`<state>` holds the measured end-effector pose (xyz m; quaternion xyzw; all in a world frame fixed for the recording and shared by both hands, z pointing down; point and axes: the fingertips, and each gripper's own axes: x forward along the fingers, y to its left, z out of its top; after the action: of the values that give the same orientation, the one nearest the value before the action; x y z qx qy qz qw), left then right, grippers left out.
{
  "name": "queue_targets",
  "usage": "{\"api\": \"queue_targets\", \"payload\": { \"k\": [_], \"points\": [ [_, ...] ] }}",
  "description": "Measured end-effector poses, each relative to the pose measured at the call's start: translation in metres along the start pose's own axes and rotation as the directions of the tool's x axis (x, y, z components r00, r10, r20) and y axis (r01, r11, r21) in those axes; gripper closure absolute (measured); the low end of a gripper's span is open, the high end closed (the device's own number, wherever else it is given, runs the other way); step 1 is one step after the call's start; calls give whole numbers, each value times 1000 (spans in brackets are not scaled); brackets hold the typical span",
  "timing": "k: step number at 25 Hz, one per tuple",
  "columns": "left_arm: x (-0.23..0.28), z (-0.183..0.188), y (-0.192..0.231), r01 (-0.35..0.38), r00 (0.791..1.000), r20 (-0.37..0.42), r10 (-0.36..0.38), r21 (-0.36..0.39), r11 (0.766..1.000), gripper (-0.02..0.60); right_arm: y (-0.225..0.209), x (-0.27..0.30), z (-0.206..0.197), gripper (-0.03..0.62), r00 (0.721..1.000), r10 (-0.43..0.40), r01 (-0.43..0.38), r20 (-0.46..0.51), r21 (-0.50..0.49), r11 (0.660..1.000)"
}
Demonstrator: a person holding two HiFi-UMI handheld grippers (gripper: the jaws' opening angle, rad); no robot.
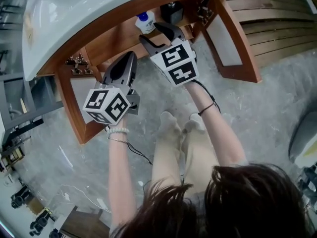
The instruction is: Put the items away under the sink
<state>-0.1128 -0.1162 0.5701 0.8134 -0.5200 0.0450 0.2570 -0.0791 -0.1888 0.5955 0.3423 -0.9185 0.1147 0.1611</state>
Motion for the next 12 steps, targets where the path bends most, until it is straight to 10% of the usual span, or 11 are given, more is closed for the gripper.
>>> {"api": "queue_targets", "payload": {
  "k": [12],
  "points": [
    [-15, 28, -39, 11, 1000, -5, -11, -35, 999, 580, 13, -53, 36, 501, 1000, 9, -9, -11, 21, 1000]
  ]
}}
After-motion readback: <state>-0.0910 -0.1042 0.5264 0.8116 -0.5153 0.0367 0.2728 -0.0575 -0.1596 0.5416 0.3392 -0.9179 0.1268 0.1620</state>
